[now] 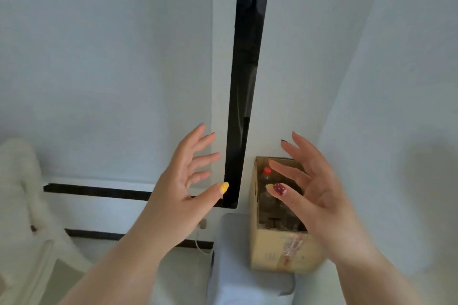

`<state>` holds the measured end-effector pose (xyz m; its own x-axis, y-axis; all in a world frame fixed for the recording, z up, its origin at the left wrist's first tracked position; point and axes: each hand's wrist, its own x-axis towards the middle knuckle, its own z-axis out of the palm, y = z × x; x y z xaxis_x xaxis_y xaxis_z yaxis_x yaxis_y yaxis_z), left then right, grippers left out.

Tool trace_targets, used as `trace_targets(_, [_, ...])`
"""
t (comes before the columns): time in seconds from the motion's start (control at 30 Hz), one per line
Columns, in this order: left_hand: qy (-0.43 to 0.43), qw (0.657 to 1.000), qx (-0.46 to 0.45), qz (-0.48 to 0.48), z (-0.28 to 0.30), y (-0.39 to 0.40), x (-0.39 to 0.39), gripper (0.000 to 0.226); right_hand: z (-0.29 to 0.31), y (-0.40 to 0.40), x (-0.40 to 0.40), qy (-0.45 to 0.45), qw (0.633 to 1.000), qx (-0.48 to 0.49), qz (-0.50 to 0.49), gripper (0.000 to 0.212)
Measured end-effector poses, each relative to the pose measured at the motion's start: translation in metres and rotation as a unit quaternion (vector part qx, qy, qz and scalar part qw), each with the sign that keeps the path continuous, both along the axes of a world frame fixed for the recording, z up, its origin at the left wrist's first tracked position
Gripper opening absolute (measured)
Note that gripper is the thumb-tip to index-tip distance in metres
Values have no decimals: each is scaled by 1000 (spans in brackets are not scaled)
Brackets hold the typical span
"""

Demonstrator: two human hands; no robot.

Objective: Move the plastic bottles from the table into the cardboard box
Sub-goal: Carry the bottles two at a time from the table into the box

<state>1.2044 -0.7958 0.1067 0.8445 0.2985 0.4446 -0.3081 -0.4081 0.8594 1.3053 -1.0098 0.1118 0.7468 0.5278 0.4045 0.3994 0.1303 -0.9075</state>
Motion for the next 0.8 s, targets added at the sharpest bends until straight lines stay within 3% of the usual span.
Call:
trace_targets(0.4, [-12, 983, -8, 184, 5, -70, -297, 81, 9, -6, -215, 7, 978, 26, 207, 78])
trace_targets(0.6, [-38, 944, -14, 327, 26, -73, -477, 83, 30, 44, -357, -3, 939, 39, 342, 73])
trace_targets(0.8, [-47, 880, 7, 472, 36, -82, -687, 84, 38, 106, -544, 7, 881, 45, 471, 75])
